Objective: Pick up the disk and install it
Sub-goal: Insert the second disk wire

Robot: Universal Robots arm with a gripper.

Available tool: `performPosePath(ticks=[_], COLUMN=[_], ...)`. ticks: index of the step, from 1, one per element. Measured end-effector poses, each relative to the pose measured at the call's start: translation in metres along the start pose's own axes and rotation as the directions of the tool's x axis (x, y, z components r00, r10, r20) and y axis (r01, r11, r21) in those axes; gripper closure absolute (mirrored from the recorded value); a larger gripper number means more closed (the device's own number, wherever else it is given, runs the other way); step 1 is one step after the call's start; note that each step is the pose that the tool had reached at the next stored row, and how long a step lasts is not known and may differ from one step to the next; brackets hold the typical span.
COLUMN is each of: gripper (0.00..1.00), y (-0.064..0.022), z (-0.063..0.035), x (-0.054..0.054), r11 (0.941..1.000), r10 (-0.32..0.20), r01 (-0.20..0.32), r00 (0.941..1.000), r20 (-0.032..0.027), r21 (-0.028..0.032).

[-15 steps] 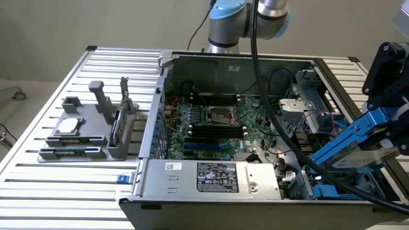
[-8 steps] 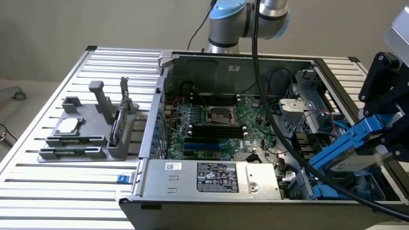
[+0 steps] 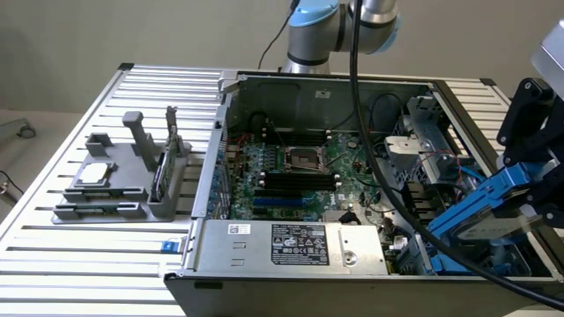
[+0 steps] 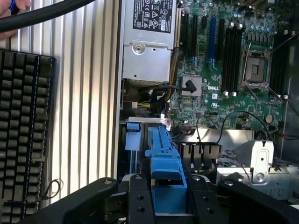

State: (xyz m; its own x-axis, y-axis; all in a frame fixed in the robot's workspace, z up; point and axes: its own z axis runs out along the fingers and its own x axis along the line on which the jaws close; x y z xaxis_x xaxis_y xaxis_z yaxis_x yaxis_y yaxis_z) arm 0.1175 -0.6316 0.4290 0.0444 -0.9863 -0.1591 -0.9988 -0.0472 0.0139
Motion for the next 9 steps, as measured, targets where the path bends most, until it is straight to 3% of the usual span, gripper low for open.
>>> performPosePath(ticks=[9], gripper=[0.68], y=[0.0000], z=[0.0066], x=[0.0015], r11=[1.0000], r10=[0.001], r01=[-0.001], r00=[1.0000], r20=[-0.0069], r21=[-0.0017])
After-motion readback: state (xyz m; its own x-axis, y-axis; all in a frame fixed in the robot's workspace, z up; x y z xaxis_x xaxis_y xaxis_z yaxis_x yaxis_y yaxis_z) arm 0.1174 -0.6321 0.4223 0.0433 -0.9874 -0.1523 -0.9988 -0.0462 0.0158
